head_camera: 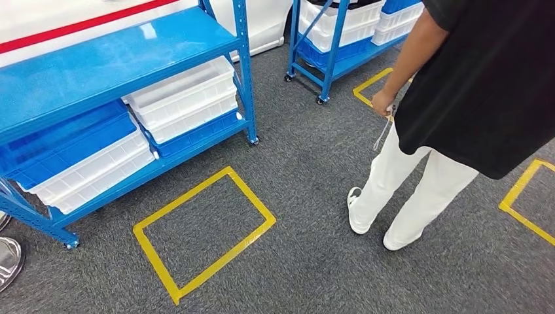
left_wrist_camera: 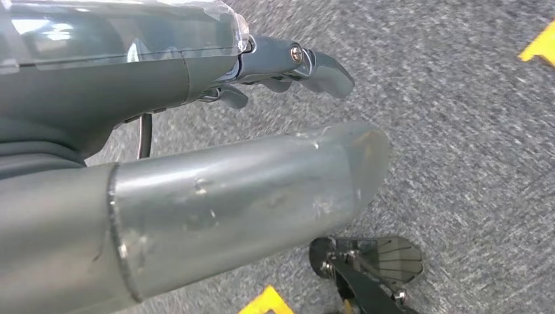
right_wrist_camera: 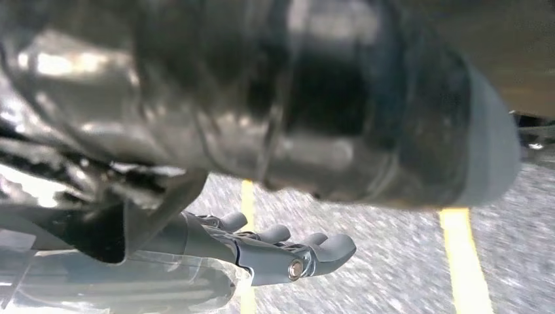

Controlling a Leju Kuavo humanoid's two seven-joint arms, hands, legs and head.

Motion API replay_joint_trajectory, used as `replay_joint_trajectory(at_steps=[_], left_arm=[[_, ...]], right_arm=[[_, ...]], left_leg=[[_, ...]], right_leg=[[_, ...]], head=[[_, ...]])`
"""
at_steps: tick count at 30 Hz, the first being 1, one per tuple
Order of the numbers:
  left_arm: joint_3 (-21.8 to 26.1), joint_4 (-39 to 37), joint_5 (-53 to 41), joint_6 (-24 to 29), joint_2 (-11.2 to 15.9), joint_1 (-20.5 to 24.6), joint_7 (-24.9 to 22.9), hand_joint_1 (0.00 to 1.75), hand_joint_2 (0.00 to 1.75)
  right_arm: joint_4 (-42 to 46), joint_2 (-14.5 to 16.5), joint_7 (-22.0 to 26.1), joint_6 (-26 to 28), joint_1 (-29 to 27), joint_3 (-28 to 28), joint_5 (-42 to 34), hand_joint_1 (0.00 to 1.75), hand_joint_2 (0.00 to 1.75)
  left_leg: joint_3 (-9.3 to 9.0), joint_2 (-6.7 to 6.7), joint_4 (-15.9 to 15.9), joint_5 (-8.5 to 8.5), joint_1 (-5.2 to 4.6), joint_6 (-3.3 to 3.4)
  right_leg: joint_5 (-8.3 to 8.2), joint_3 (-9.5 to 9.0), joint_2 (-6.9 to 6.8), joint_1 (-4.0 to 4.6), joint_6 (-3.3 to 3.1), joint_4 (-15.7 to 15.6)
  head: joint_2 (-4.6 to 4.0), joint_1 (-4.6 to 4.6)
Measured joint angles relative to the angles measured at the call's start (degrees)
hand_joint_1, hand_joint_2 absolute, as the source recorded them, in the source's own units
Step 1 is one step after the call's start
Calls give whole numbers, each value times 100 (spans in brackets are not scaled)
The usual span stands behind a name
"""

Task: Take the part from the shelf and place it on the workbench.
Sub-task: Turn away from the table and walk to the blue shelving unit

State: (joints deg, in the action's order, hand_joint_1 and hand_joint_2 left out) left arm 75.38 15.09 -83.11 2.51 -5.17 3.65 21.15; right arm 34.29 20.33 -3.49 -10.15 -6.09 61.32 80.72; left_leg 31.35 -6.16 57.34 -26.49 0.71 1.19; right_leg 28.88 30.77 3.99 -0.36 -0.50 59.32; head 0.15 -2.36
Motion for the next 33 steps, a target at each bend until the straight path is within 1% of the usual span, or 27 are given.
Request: replay_joint_trajectory(at_steps=[1,4,7,8,10,11,12,13,14,15,16,17,19,20,21,22,23,24,25,26,27,28,29,30,31,32,33], left_arm=[[-1,1,5,-7,2,-3,7,0,0],[-2,4,12,-15,15,-32,27,0,0],[-2,5,12,-15,21,-36,30,0,0],[-3,6,11,-15,23,-38,36,0,0],[-16,11,16,2,34,-21,46,0,0],[-22,13,21,14,37,-19,49,0,0],[-28,15,26,29,40,-18,44,0,0],[-30,16,30,40,42,-26,40,0,0],[-32,17,33,49,44,-27,37,0,0],[-36,20,33,56,46,-20,35,0,0],[-41,24,34,60,49,-10,35,0,0],[-47,28,34,62,50,-5,34,0,0],[-57,36,34,66,54,-16,31,0,0],[-64,39,34,66,55,-25,30,0,0],[-70,41,35,66,56,-29,28,0,0],[-78,43,36,65,55,-24,27,0,0],[-85,45,36,64,54,-14,27,0,0],[-90,46,36,61,54,-4,26,0,0],[-95,47,38,55,55,2,24,0,0],[-98,49,45,47,55,2,20,0,0],[-100,49,58,35,56,-3,14,0,0],[-101,50,75,22,56,-10,8,0,0],[-101,50,100,7,56,-18,4,0,0],[-101,50,122,-8,56,-25,5,0,0],[-101,50,139,-21,56,-30,9,0,0],[-100,50,152,-31,56,-34,14,0,0],[-100,51,154,-33,57,-40,17,0,0]], right_arm=[[0,-1,4,-1,9,1,0,0,0],[0,0,16,-2,33,-1,2,0,0],[0,1,20,-2,34,-1,3,0,0],[0,3,24,-3,31,-1,3,0,0],[0,7,32,-10,5,1,8,0,0],[0,9,36,-14,-5,2,11,0,0],[0,9,36,-16,-13,3,14,0,0],[0,9,36,-18,-9,3,15,0,0],[0,10,36,-25,-6,3,16,0,0],[0,10,36,-33,-5,3,17,0,0],[0,11,36,-41,-3,3,18,0,0],[0,10,36,-48,4,3,19,0,0],[1,10,36,-50,28,3,20,0,0],[1,9,36,-50,37,3,20,0,0],[2,9,39,-50,38,3,20,0,0],[3,8,43,-50,34,3,21,0,0],[4,7,49,-50,26,5,22,0,0],[4,6,56,-53,20,7,23,0,0],[5,4,62,-61,17,8,26,0,0],[5,3,68,-71,14,9,29,0,0],[7,2,72,-80,13,11,34,0,0],[9,-1,81,-82,12,12,36,0,0],[11,-3,94,-71,12,15,26,0,0],[14,-6,106,-44,18,20,6,0,0],[15,-8,118,-8,26,26,-27,0,0],[15,-8,124,28,32,33,-64,0,0],[15,-8,123,62,38,40,-99,0,0]], left_leg=[[24,-60,-1,11,4,-41],[77,-205,-30,40,13,-151],[82,-230,-33,44,4,-175],[101,-109,29,-6,-2,-174],[499,291,935,-463,7,-222],[656,498,1319,-637,14,-247],[723,593,1516,-701,26,-275],[523,645,1174,-518,29,-274],[273,783,724,-345,25,-257],[61,920,339,-211,17,-231],[-74,1021,82,-139,5,-200],[-120,1082,-27,-127,-9,-168],[-107,964,-41,-107,-11,-109],[-116,899,-65,-85,3,-74],[-123,832,-91,-55,22,-35],[-125,764,-115,-25,44,2],[-111,700,-118,-6,47,25],[-89,631,-115,7,48,42],[-69,551,-108,14,46,47],[-57,470,-96,17,45,48],[-54,402,-82,15,45,44],[-56,337,-65,8,45,35],[-57,287,-47,-4,46,21],[-52,249,-20,-23,37,-6],[-39,214,1,-39,28,-40],[-23,195,17,-51,19,-76],[-7,184,21,-62,15,-114]], right_leg=[[-4,-23,40,10,-14,-78],[-30,-32,-106,21,-66,-110],[-44,-41,-142,-5,-90,-140],[-54,-47,-181,-14,-114,-160],[-61,-48,-463,-11,-179,-192],[-60,-48,-627,-3,-204,-202],[-49,-48,-777,4,-207,-197],[-38,-58,-852,4,-194,-191],[-22,-75,-923,9,-174,-180],[-2,-90,-990,22,-146,-167],[15,-106,-1047,34,-115,-155],[27,-121,-1097,44,-83,-148],[41,-155,-1191,49,-22,-153],[77,-163,-1139,41,14,-122],[172,-132,-998,32,44,-12],[332,-44,-810,21,70,210],[539,110,-599,2,85,552],[741,296,-477,-6,92,940],[867,463,-430,-11,100,1277],[878,557,-415,-16,104,1453],[762,544,-411,-23,105,1402],[551,436,-406,-33,101,1142],[312,266,-387,-44,93,744],[147,115,-347,-47,82,375],[46,16,-314,-44,65,110],[19,-24,-283,-39,45,-24],[41,-18,-270,-25,20,-43]], head=[[0,0],[0,-1],[0,0],[0,1],[0,1],[0,2],[0,2],[0,2],[0,2],[0,1],[0,1],[0,0],[0,1],[0,0],[0,-1],[0,-3],[0,-4],[0,-4],[0,-4],[0,-4],[0,-4],[0,-5],[0,-5],[0,-5],[0,-4],[0,-3],[0,-3]])
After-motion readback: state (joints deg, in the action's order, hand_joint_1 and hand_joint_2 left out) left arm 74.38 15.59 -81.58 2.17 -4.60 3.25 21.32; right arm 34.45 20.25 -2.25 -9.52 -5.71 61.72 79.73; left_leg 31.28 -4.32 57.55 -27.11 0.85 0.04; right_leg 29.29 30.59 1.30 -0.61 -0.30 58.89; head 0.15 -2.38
